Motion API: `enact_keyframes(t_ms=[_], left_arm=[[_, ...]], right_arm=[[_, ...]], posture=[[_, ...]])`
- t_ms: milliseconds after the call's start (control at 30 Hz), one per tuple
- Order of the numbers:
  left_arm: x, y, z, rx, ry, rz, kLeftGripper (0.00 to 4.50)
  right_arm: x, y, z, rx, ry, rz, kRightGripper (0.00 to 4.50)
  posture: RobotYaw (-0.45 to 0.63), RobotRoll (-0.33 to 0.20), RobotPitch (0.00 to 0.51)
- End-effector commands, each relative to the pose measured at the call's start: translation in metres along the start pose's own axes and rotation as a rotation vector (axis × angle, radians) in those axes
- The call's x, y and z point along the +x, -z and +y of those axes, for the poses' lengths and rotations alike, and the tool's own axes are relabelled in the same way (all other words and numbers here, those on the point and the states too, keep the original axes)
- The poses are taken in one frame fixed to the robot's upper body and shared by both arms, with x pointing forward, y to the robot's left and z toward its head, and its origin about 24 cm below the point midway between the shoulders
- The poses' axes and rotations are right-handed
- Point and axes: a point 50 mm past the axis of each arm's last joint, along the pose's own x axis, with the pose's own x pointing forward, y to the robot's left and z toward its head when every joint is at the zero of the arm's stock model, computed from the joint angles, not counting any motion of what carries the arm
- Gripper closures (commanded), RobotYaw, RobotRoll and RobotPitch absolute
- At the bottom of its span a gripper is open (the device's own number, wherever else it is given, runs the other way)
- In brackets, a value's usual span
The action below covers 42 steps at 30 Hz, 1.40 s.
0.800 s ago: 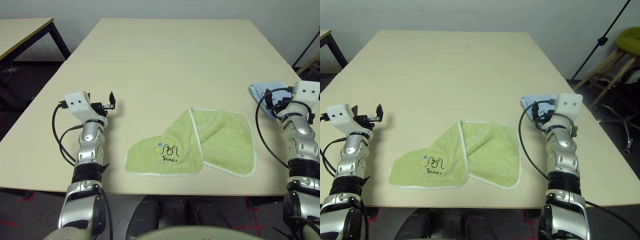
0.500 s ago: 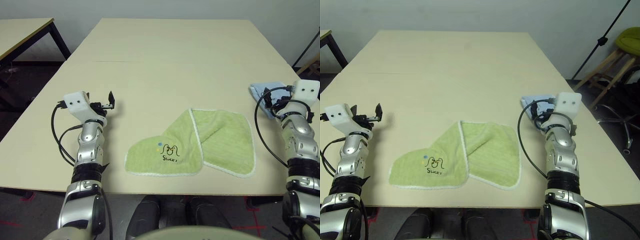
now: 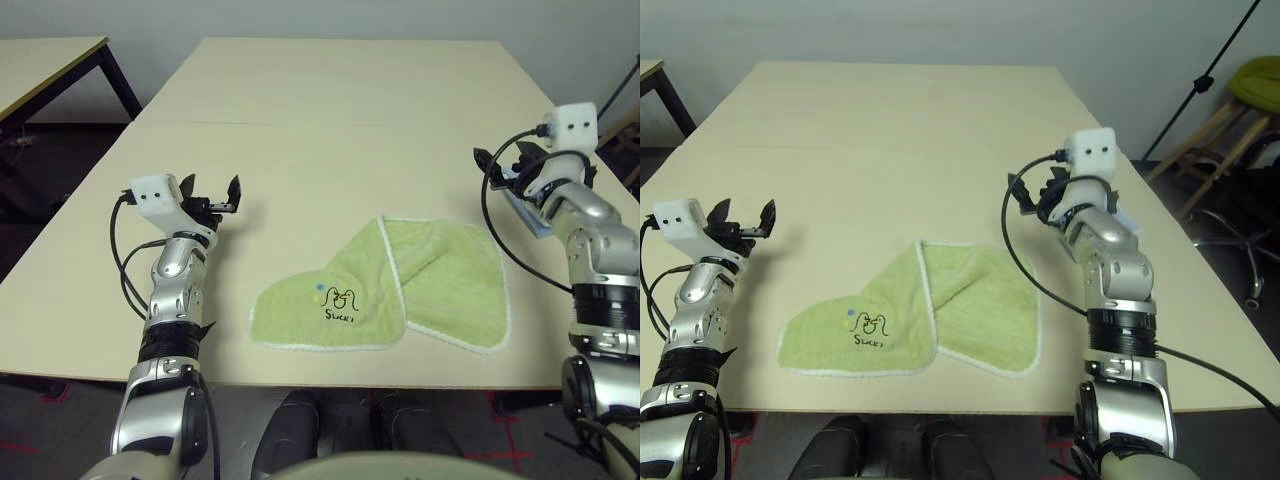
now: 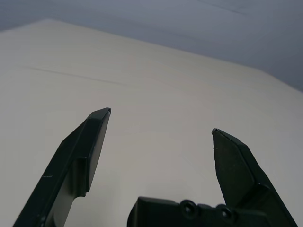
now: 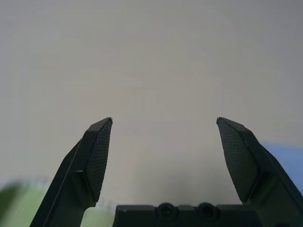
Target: Fold the towel and set it aside.
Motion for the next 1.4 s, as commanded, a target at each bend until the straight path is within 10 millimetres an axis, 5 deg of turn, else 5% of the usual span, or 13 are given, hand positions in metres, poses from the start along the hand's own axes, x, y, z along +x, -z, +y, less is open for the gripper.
enact_keyframes(t_ms=[33,267,500,1100,1233,1400], left_arm=[[0.001,-0.008,-0.017,-0.024,0.240,0.051,0.00],[-0.002,-0.018,-0.053,-0.096,0.693,0.171,0.00],[-0.008,-0.022,-0.085,-0.109,1.033,0.221,0.00],[-0.013,-0.019,-0.102,-0.071,1.150,0.252,0.00],[-0.012,-0.022,-0.103,-0.070,1.144,0.246,0.00],[-0.010,-0.022,-0.105,-0.070,1.125,0.247,0.00]], right_arm=[[-0.007,-0.004,0.005,0.013,-0.078,0.159,0.07],[-0.018,0.012,-0.008,0.020,-0.155,0.469,0.07],[-0.011,0.030,-0.020,0.012,-0.153,0.590,0.07],[0.003,0.081,-0.040,-0.007,-0.044,0.772,0.07],[0.004,0.079,-0.038,-0.033,-0.058,0.770,1.00],[0.005,0.069,-0.034,-0.047,-0.083,0.750,2.88]], posture=[[0.09,0.000,0.106],[0.13,0.000,0.107],[0.15,0.000,0.106],[0.16,0.000,0.108],[0.15,0.000,0.110],[0.15,0.000,0.112]])
